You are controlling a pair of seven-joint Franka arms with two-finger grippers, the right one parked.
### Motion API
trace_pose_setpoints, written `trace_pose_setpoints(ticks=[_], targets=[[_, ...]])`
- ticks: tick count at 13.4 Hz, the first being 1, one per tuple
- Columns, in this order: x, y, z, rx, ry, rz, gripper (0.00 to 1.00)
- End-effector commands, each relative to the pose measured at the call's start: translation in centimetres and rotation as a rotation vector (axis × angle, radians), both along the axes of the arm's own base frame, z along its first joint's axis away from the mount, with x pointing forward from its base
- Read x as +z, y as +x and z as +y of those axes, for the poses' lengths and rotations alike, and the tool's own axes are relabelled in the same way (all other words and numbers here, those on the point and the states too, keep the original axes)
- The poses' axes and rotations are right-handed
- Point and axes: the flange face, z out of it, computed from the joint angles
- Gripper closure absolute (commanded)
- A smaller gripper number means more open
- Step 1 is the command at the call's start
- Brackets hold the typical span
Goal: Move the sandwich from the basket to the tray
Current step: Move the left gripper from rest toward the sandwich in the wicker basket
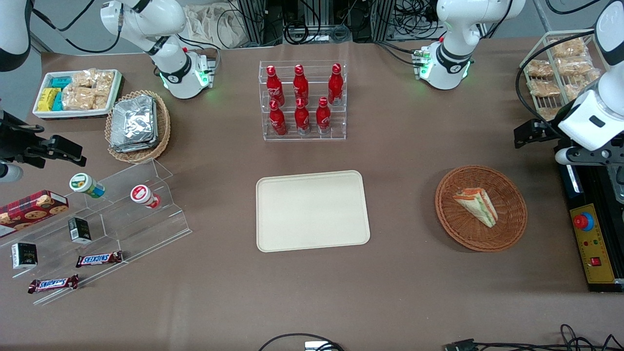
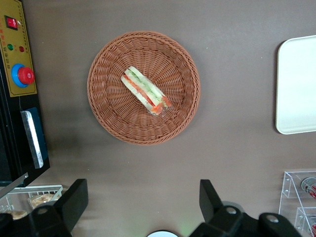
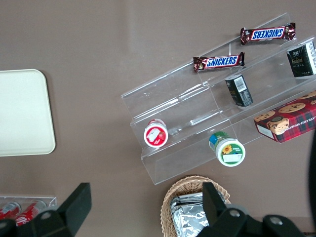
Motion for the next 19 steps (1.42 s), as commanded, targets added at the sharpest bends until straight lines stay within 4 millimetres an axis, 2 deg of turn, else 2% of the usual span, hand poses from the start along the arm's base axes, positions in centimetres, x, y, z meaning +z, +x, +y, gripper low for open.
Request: trace_pose_setpoints(ticks=[1,7,12,14,15,16,18,19], targets=[[0.3,0.0,0.1,0.005,0.014,-0.003,0.00],[0.4,0.2,0.1,0.013,0.014,-0.005,0.00],[0.0,0.3,1.3,0.047,0.013,0.009,0.00],[-1.6,1.2,1.3,0.049,0.019,0.031,0.00],[-2.4,1.6,1.8,0.055,0.018,0.038,0.00],[-3.8,2.5,3.2,0.079,0.015,0.049,0.00],[-5.8,3.8,3.9,0.095,0.012,0.064,0.02],[-7.4,4.7,4.4,0.125,0.015,0.086,0.06]])
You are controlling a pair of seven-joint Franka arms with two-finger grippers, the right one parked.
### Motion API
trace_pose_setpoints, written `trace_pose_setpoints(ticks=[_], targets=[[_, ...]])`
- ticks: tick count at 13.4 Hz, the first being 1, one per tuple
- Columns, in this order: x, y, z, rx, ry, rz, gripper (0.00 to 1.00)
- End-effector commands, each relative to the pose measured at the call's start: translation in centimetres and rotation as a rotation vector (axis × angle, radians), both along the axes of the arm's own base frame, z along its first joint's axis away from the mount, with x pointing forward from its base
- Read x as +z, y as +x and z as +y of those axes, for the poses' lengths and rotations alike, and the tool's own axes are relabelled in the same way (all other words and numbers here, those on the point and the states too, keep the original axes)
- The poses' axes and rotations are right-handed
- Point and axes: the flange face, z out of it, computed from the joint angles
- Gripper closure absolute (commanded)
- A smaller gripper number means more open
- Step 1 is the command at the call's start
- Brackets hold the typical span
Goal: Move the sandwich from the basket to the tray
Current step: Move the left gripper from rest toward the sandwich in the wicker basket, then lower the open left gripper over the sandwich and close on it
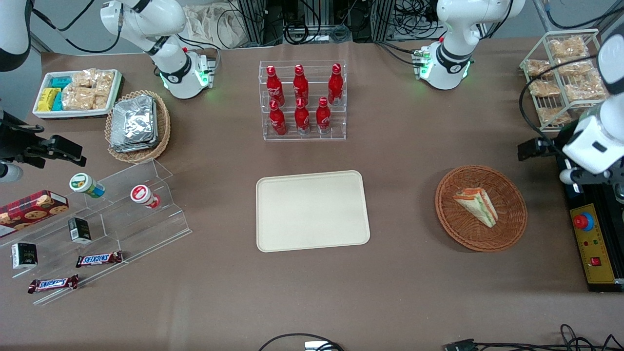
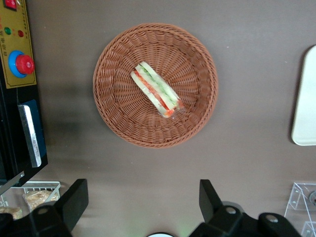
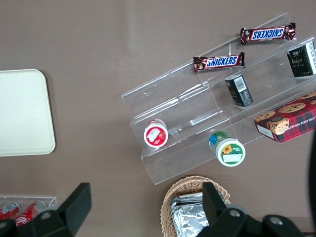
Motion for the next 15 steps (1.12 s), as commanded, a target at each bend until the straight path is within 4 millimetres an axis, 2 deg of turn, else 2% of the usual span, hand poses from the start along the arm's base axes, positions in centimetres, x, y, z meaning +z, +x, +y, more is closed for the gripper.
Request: trace_pose_setpoints(ticks=[1,5,7,10,15], targets=[[-2.8,2.4,0.9,0.086,0.018,0.034,0.07],[-8.9,4.4,0.6,0.326,0.050,0.092,0.04],[-12.8,5.5,0.6,0.391,0.061,0.108,0.03],[-17.5,6.5,1.3,0.499,-0.009,0.152,0.03],[-23.9,6.9,2.1,0.526,0.007,0.177,0.03]])
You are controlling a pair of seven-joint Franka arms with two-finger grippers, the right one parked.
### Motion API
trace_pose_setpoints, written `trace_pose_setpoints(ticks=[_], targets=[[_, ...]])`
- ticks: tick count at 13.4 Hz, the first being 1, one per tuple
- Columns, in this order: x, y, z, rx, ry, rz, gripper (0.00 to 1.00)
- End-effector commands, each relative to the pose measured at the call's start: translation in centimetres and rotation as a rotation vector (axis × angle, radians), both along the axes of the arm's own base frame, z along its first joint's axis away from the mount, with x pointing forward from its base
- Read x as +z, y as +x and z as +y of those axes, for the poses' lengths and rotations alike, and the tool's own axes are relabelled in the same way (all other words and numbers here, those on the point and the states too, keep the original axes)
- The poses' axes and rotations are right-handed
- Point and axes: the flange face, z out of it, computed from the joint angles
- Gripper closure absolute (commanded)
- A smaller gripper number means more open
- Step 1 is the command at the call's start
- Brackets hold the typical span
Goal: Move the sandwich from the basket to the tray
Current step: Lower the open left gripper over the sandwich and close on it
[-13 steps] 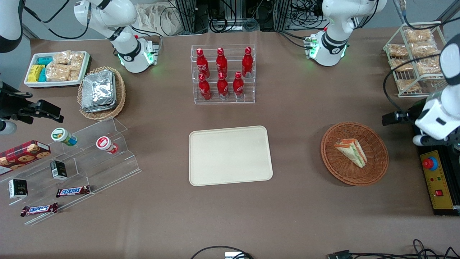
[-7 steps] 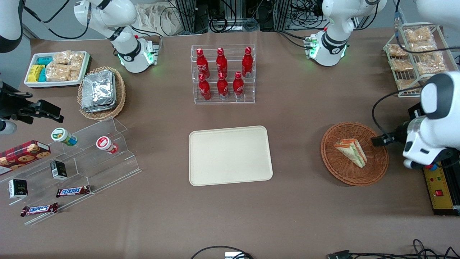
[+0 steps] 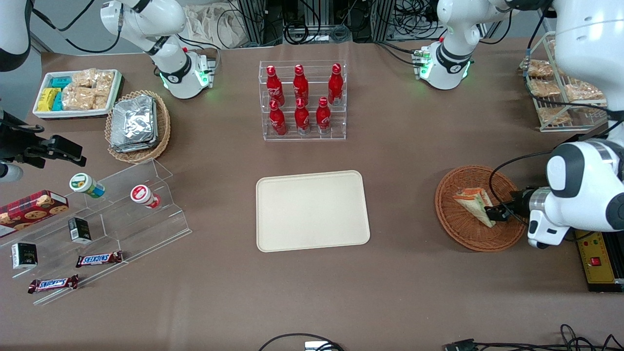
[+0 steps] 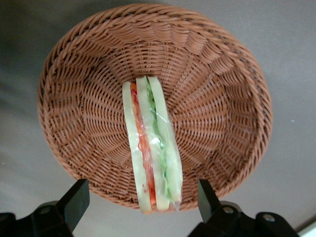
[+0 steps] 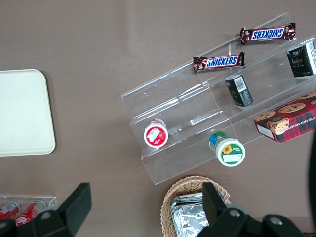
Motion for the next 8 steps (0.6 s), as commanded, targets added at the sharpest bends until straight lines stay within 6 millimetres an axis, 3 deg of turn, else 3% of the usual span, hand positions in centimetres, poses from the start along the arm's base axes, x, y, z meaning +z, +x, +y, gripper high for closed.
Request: trace_pose_setpoints(ticks=[1,8], targets=[[-2.3,0.4,0.1,0.033,-0.006,0.004,0.03],[-7.4,-1.6,0.5,0.092,0.003,-0.010,0.02]])
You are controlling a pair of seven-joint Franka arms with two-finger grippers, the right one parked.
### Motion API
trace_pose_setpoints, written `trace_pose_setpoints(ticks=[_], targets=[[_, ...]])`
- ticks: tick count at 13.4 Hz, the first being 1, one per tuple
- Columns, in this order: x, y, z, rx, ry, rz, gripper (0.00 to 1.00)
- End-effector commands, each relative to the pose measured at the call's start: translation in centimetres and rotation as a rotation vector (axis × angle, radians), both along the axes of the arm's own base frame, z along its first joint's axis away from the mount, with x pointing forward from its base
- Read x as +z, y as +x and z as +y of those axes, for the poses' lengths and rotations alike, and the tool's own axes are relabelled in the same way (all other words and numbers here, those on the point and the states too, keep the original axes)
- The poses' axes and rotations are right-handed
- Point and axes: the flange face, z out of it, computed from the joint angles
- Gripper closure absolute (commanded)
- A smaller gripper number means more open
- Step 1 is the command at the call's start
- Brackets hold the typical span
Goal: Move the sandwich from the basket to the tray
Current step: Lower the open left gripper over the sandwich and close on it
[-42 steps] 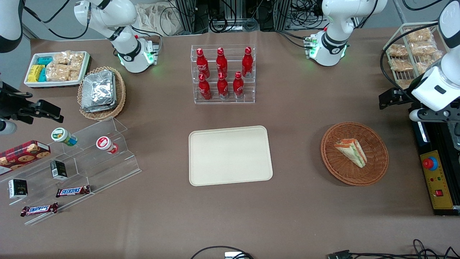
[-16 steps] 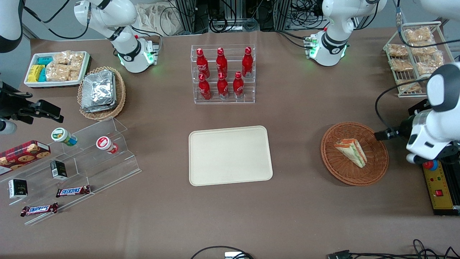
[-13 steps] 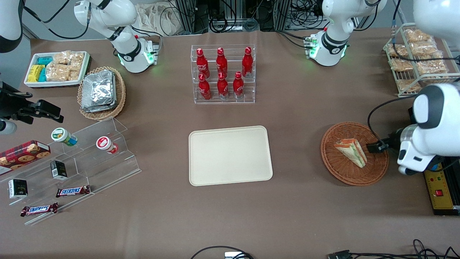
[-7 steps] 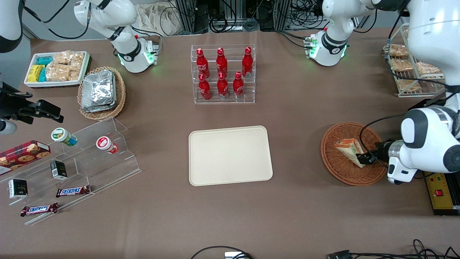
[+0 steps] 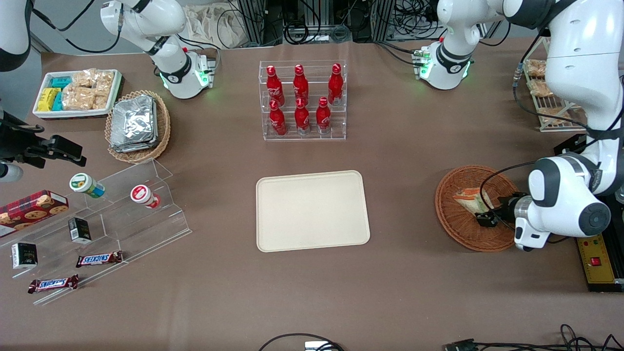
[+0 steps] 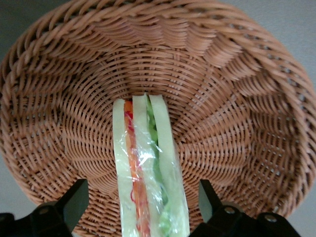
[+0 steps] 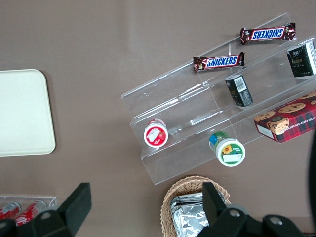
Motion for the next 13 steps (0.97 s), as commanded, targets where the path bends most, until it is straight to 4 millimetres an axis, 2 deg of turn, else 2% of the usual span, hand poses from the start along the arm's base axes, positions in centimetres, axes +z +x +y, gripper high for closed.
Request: trace_pose_setpoints(ticks=[1,6,7,8,11,13], targets=[[-1.2,-1.0,-0.3,0.036,0.001,-0.017,0.02],[-3.0,-2.1,-0.7,0.056,0.006,-0.025,0.02],[-3.2,-2.3,-0.7,0.058,0.007,-0.029,0.06],[-3.3,-2.5,-0.7,0.057,0.009,-0.037,0.14],[-3.3,-2.6,-0.8,0.055,0.010,-0.039,0.57],[-3.1,-2.5,-1.1,0.051,0.008,-0.042,0.76]])
